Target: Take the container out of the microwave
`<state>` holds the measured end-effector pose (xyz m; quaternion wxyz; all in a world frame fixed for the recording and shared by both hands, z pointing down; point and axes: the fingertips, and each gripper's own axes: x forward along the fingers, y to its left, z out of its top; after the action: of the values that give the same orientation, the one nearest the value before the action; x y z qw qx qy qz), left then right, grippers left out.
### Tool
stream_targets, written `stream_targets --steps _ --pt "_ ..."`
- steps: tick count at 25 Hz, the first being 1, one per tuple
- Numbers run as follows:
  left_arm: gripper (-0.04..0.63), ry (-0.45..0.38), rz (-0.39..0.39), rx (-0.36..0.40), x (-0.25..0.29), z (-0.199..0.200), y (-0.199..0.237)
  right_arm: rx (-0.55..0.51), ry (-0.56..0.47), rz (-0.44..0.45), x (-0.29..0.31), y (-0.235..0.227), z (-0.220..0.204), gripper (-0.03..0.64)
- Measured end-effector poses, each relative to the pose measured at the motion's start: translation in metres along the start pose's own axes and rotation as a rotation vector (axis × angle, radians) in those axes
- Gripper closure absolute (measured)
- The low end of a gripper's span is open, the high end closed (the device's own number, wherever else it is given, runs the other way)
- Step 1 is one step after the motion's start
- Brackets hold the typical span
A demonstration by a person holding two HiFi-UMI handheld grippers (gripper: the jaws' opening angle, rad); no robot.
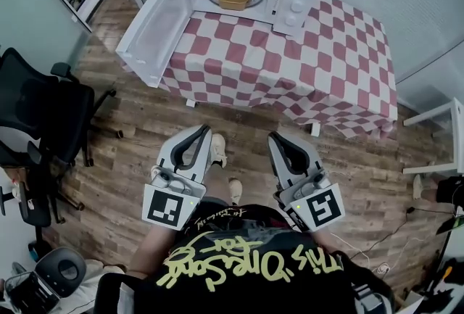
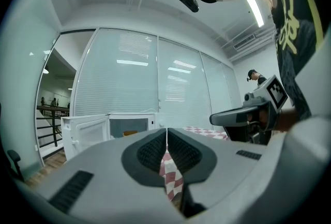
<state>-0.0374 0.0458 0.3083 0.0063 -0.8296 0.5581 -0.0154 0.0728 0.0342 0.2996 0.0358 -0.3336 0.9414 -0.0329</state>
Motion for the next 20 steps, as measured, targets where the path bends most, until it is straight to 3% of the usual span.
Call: stream_targets --steps 20 --pt "0.583 -0.021 -0.033 0.004 0.076 0.003 0.046 -0.023 -0.005 -0.060 0.057 -0.056 0.004 0.606"
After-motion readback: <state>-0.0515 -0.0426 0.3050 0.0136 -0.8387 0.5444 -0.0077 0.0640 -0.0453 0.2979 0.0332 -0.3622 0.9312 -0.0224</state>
